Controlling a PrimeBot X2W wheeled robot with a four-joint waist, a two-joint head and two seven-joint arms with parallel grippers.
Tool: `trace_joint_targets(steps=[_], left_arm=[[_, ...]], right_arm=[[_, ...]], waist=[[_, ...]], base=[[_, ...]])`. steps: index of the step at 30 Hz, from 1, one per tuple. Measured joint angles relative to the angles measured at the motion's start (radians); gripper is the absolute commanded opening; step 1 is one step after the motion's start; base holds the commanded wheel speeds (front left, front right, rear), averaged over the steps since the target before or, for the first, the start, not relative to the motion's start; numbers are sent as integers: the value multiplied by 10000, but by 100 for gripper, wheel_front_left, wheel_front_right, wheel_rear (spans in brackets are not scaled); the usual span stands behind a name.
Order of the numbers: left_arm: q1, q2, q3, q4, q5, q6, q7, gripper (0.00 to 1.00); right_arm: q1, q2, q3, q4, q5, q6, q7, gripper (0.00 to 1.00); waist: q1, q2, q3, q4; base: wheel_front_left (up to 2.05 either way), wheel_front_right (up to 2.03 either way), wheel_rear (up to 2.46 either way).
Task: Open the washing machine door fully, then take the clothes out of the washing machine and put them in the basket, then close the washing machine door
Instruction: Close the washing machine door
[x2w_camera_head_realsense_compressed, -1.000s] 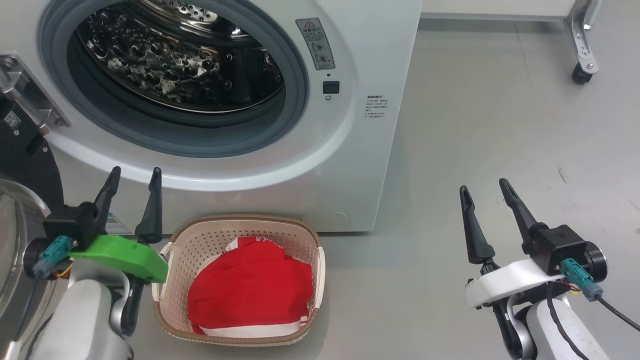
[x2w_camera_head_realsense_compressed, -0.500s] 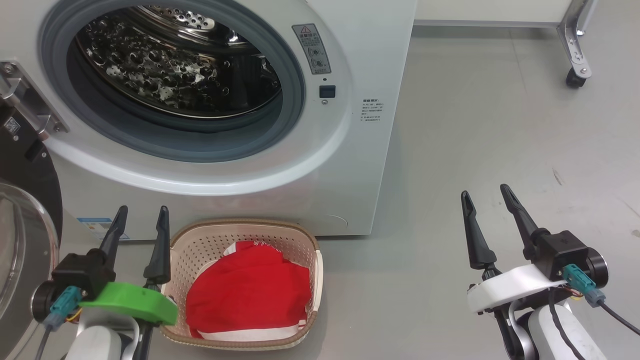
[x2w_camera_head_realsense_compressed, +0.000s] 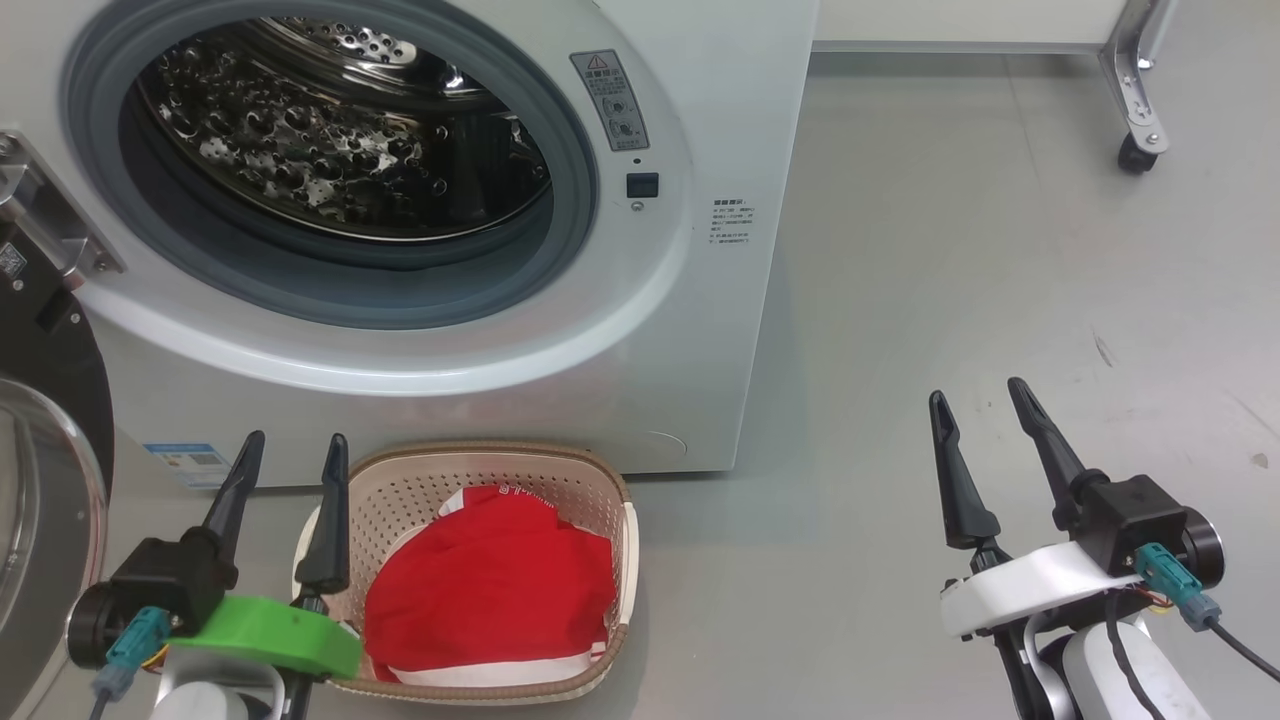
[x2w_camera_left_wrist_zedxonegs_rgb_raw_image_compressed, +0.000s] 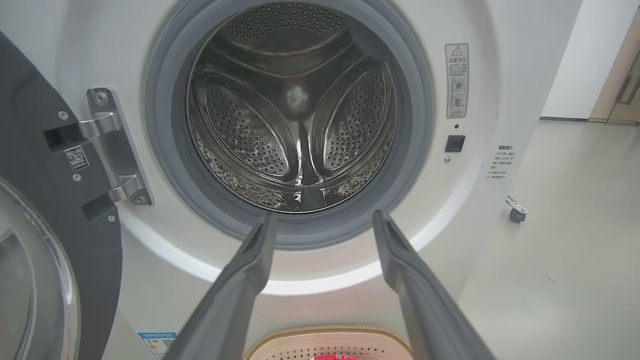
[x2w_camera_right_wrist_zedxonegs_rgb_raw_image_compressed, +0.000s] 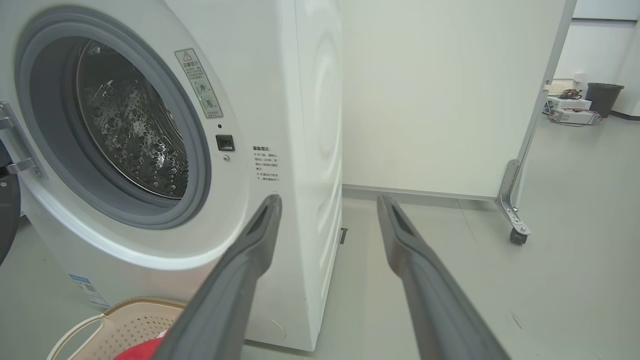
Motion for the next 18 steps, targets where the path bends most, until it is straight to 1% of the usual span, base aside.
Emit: trace_joint_targets(steps=[3, 18], left_arm=[[96, -4, -13, -111, 161, 0, -2, 100], [362, -67, -52, -451, 232, -44, 0, 100]], right_arm=[[45, -4, -25, -40, 27, 0, -12, 100], [91, -167, -157, -221, 29, -10, -42, 100]], waist=[[0, 0, 18, -41], [0, 0, 60, -74]], base=[[0, 0, 0], [0, 0, 0]])
